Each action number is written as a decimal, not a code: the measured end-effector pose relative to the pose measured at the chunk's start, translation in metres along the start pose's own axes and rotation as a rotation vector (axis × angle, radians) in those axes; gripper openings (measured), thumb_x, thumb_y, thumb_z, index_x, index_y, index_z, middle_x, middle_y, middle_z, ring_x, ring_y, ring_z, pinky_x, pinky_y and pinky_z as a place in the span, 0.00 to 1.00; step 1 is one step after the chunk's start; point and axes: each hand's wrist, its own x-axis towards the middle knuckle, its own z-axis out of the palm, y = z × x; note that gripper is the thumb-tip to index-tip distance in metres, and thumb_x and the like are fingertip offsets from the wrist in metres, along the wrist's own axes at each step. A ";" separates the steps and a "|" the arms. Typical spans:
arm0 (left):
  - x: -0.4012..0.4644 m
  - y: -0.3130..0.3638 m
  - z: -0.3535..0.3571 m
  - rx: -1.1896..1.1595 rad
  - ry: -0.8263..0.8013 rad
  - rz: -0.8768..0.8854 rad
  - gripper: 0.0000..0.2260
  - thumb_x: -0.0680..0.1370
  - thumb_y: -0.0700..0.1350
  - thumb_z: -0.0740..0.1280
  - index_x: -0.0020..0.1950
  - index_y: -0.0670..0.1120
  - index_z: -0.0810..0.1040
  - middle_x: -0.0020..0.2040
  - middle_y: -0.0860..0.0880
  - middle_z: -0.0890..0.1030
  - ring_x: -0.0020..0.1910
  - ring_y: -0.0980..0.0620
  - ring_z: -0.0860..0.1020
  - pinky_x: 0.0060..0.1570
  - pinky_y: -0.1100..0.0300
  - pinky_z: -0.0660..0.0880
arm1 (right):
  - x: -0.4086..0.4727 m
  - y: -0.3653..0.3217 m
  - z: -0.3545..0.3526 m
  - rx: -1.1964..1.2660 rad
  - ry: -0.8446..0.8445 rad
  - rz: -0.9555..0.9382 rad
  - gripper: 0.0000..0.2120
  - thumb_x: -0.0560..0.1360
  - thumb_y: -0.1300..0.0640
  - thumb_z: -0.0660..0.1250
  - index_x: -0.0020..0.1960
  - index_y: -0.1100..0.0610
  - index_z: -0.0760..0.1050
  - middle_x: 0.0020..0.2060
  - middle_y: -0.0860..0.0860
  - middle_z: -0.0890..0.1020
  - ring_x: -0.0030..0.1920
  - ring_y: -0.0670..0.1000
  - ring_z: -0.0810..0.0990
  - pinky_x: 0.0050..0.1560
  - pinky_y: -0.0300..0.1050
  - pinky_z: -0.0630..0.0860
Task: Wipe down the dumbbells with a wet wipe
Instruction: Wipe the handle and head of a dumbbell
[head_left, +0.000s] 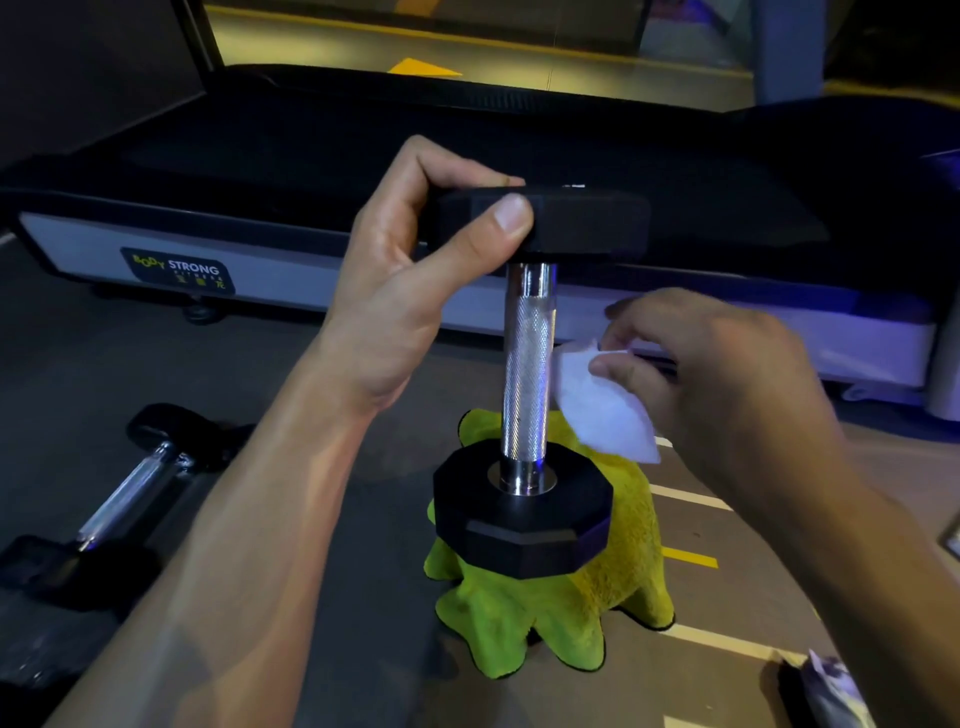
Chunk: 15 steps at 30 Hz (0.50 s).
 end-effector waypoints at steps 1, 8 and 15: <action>0.000 0.000 0.000 0.002 0.001 -0.001 0.08 0.78 0.47 0.71 0.53 0.49 0.76 0.61 0.26 0.76 0.58 0.42 0.77 0.60 0.49 0.75 | 0.000 0.001 -0.001 -0.007 0.020 -0.004 0.06 0.76 0.49 0.72 0.45 0.52 0.79 0.46 0.49 0.83 0.44 0.60 0.81 0.41 0.54 0.78; 0.001 0.000 0.001 0.004 0.006 -0.007 0.07 0.78 0.48 0.71 0.53 0.49 0.76 0.61 0.26 0.76 0.58 0.42 0.77 0.60 0.48 0.75 | 0.001 -0.009 -0.008 0.192 -0.067 0.191 0.11 0.74 0.46 0.70 0.39 0.51 0.76 0.31 0.44 0.78 0.33 0.44 0.76 0.32 0.37 0.69; 0.001 0.000 0.001 -0.002 -0.002 0.002 0.06 0.78 0.47 0.71 0.52 0.50 0.76 0.61 0.26 0.76 0.58 0.43 0.78 0.61 0.49 0.76 | -0.016 -0.038 0.007 1.177 -0.375 0.700 0.22 0.78 0.37 0.67 0.47 0.56 0.82 0.46 0.53 0.87 0.47 0.57 0.86 0.54 0.57 0.78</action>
